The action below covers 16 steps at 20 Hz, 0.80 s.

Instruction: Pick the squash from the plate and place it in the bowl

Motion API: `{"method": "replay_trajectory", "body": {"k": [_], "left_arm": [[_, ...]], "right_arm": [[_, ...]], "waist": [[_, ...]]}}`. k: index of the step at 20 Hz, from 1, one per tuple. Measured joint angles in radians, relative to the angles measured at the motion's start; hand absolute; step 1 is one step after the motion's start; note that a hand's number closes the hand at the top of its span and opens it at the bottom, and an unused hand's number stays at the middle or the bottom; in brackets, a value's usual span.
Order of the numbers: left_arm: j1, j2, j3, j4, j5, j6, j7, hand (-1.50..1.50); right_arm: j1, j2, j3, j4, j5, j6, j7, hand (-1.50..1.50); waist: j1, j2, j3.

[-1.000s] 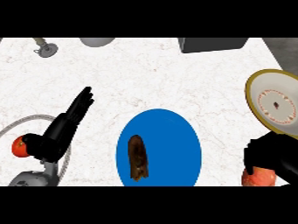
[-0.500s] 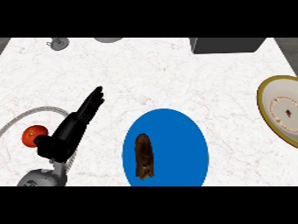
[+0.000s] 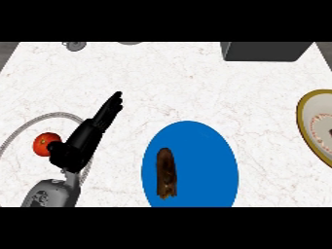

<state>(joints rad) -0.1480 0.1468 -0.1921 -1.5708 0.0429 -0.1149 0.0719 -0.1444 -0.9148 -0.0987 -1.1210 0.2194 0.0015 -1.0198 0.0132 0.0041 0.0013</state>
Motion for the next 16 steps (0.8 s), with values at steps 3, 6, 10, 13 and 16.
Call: {"method": "replay_trajectory", "body": {"k": [3, 6, 10, 13, 16], "left_arm": [[-0.007, -0.008, -0.008, -0.007, -0.003, -0.004, 0.009, 0.00], [-0.005, -0.019, -0.021, -0.007, -0.012, -0.001, 0.010, 0.00], [-0.010, -0.014, -0.016, -0.013, -0.009, -0.012, 0.016, 0.00], [-0.018, -0.019, -0.009, -0.007, -0.011, -0.010, 0.017, 0.00], [-0.023, -0.019, 0.001, 0.010, -0.010, -0.016, 0.001, 0.00]], "right_arm": [[-0.072, 0.001, 0.062, 0.085, 0.105, -0.009, 0.019, 1.50], [-0.127, -0.007, 0.134, 0.169, 0.190, 0.027, 0.050, -1.50], [-0.238, 0.018, 0.203, 0.300, 0.245, 0.119, 0.057, -1.50], [-0.313, 0.039, 0.216, 0.387, 0.251, 0.157, 0.018, -1.50], [-0.361, 0.074, 0.203, 0.478, 0.236, 0.154, -0.002, -1.50]], "waist": [[0.014, 0.002, 0.000], [0.025, 0.005, 0.000], [0.035, 0.008, 0.001], [0.028, 0.006, 0.001], [0.024, 0.007, 0.001]]}}
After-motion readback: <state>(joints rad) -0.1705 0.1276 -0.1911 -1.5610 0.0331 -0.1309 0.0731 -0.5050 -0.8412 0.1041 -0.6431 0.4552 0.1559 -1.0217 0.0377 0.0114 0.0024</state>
